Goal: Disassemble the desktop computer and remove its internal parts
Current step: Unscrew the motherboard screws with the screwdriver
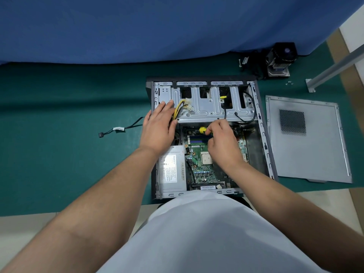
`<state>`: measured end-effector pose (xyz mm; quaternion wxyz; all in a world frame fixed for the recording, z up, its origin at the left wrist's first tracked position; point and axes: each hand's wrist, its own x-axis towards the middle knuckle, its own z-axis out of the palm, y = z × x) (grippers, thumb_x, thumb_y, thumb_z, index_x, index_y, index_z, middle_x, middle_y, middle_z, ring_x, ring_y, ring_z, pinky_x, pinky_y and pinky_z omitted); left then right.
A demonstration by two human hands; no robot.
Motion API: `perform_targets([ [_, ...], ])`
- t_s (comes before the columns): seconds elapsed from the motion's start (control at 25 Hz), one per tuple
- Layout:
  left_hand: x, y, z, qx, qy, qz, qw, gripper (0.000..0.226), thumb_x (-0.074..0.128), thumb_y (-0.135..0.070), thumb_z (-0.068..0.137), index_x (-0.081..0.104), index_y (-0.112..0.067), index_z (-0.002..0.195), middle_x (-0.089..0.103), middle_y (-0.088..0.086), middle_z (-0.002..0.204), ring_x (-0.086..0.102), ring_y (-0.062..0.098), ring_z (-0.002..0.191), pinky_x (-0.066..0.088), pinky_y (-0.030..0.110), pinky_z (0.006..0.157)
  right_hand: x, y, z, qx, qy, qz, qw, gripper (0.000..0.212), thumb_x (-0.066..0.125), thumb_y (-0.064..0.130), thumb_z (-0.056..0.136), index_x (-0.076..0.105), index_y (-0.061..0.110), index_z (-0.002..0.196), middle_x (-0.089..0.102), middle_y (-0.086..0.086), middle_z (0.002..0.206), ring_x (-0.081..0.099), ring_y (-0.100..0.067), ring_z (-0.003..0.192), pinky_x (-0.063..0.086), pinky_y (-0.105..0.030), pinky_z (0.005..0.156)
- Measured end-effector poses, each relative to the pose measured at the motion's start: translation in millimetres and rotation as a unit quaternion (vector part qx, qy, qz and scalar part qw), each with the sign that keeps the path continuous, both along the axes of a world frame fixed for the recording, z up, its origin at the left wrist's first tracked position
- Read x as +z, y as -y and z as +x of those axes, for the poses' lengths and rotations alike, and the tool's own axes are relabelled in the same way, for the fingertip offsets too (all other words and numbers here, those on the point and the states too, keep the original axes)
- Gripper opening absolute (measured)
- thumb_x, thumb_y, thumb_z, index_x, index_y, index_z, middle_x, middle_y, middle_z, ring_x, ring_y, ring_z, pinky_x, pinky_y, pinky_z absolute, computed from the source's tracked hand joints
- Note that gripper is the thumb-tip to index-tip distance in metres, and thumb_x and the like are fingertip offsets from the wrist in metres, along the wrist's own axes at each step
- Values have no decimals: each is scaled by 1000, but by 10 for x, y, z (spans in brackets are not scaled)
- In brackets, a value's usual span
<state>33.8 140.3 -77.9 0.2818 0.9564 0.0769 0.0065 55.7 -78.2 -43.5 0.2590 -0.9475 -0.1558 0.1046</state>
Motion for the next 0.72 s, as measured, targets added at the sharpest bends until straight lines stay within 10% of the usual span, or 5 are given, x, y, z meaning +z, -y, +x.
perform_targets([
  [0.4, -10, -1, 4, -2, -4, 3, 1000, 49, 44, -31, 107, 40, -26, 155, 31, -12, 166, 17, 10, 156, 14, 47, 128, -31, 20, -10, -6, 0, 5, 1000, 32, 51, -13, 84, 60, 8, 107, 48, -7, 120, 56, -27, 99, 47, -33, 87],
  [0.72, 37, 41, -80, -19, 31, 58, 998, 57, 42, -32, 105, 23, -38, 159, 11, -13, 172, 12, 12, 158, 8, 52, 127, 219, 283, -173, -113, -32, 139, 983, 20, 61, 16, 93, 58, 31, 107, 57, 10, 110, 52, -1, 55, 40, -10, 57],
])
